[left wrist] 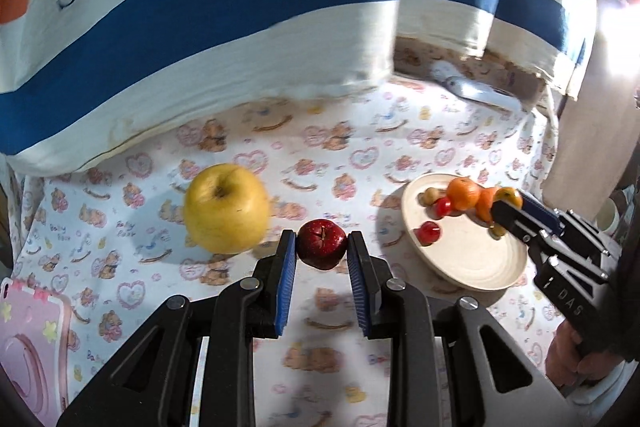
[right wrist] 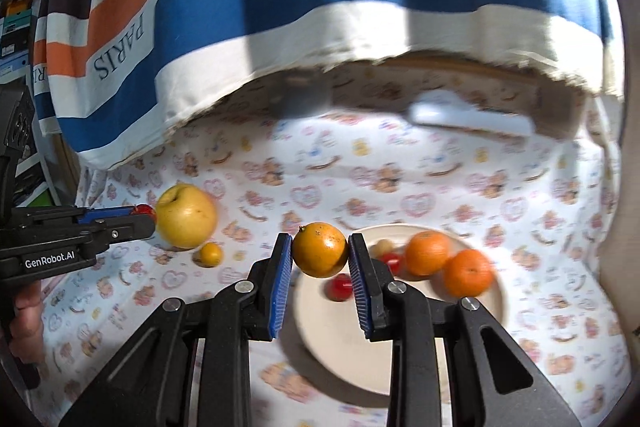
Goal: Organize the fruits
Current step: 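Carry both held fruits over the white plate, then open the left tool to release the red fruit onto the plate, then open the right tool to release the small orange onto the plate, then lift both open tools up and away from the plate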
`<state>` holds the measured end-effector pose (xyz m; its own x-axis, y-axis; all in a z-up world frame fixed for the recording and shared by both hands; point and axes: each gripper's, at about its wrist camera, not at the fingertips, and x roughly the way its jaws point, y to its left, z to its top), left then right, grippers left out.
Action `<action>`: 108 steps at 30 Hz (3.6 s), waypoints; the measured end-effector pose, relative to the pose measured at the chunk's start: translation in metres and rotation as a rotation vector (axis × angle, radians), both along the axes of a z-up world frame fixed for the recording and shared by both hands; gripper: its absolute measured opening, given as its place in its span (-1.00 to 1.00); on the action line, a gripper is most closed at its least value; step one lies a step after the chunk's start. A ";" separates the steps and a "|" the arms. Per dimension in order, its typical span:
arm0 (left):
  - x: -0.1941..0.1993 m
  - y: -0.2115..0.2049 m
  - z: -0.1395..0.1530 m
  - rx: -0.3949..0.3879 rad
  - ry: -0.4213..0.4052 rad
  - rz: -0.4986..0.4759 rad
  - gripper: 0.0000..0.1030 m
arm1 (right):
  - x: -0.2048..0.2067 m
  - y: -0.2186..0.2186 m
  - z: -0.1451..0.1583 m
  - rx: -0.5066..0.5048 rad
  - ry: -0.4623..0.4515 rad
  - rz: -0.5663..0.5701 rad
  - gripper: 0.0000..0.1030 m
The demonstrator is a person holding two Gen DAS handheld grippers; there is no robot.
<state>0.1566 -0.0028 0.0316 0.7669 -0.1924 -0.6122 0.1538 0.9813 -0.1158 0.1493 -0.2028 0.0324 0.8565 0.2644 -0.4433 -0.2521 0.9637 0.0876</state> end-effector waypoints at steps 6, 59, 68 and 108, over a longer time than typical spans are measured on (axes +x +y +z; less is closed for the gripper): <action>0.000 -0.031 -0.001 -0.010 -0.001 -0.055 -0.52 | -0.016 -0.040 0.010 -0.013 -0.043 -0.069 -0.42; 0.046 -0.113 -0.063 0.011 0.121 -0.200 -0.51 | 0.017 -0.106 -0.045 0.071 0.190 -0.183 -0.42; 0.046 -0.111 -0.064 0.008 0.117 -0.193 -0.39 | 0.023 -0.104 -0.054 0.032 0.239 -0.198 -0.43; 0.029 -0.097 -0.036 0.041 -0.057 -0.101 0.32 | 0.019 -0.108 -0.053 -0.001 0.209 -0.250 -0.42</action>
